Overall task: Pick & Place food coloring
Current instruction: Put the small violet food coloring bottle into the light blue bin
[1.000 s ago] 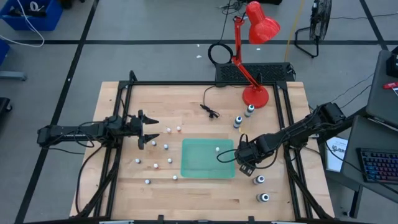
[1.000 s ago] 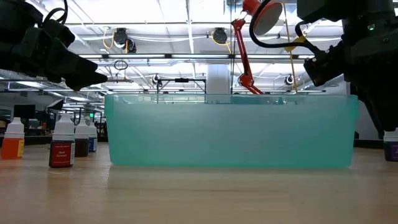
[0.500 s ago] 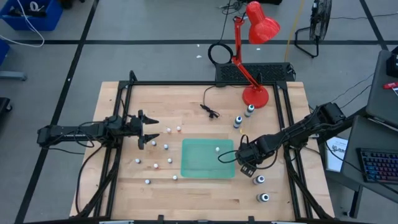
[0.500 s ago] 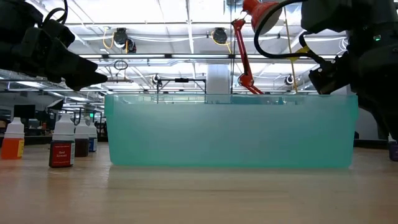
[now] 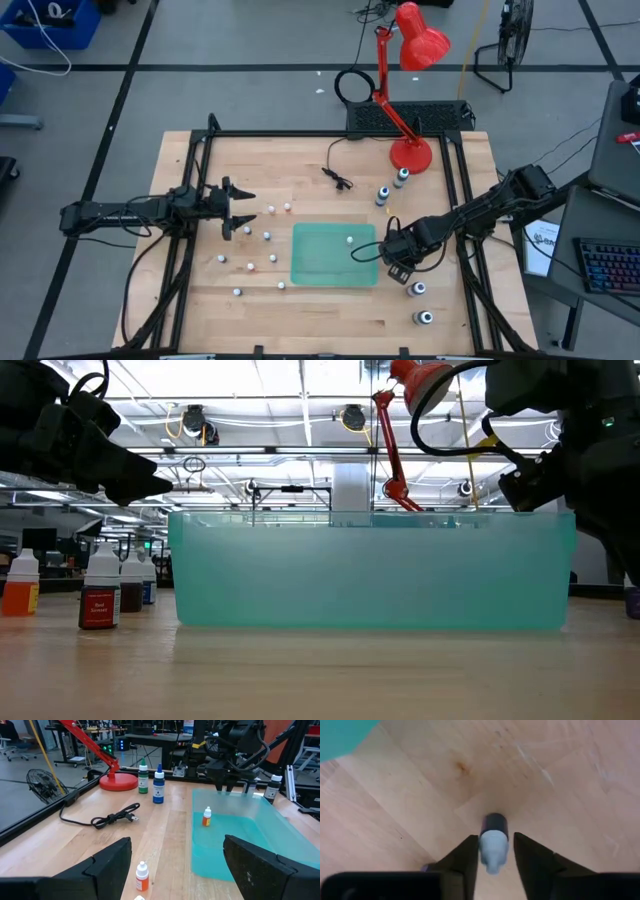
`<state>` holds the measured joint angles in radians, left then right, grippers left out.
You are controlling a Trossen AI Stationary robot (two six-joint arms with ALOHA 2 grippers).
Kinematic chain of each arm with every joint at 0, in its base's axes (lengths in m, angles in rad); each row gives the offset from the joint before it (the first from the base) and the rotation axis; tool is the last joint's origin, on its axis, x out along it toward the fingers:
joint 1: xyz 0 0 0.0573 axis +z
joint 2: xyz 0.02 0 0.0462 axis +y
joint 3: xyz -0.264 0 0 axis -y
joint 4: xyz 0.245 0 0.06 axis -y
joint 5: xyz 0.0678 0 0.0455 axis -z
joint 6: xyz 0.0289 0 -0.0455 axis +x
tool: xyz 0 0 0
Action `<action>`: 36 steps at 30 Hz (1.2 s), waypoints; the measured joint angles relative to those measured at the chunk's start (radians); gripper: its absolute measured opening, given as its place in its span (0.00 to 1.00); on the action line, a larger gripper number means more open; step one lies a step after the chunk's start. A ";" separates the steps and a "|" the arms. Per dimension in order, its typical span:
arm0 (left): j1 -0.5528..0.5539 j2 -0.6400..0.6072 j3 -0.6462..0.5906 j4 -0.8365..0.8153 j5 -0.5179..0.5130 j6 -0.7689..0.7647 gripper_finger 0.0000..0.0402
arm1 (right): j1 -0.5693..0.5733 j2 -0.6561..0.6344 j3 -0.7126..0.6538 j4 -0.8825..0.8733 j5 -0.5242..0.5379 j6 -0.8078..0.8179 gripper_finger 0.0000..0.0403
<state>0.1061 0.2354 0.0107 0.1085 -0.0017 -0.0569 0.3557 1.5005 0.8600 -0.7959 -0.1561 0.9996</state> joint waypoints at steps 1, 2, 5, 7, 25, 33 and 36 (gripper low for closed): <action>0.000 0.000 0.000 0.000 0.000 0.000 0.77 | 0.000 0.000 0.000 0.000 0.002 -0.009 0.21; 0.000 0.000 0.000 0.000 0.000 0.000 0.77 | 0.000 -0.001 0.000 0.000 0.004 -0.020 0.18; 0.000 0.000 0.000 0.000 0.000 0.000 0.77 | 0.000 -0.007 0.000 0.001 0.033 -0.056 0.12; 0.000 0.000 0.000 0.000 0.000 0.000 0.77 | 0.000 -0.014 0.000 0.004 0.068 -0.079 0.12; 0.000 0.000 0.000 0.000 0.000 0.000 0.77 | -0.066 -0.058 0.441 -0.240 0.388 -0.373 0.12; 0.000 0.000 0.000 0.000 0.000 0.000 0.77 | -0.166 0.162 0.596 -0.304 0.274 -0.597 0.12; 0.000 0.000 0.000 0.000 0.000 0.000 0.77 | -0.185 0.229 0.599 -0.254 0.219 -0.676 0.12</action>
<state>0.1062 0.2356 0.0106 0.1084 -0.0017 -0.0570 0.1707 1.7299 1.4593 -1.0504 0.0629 0.3231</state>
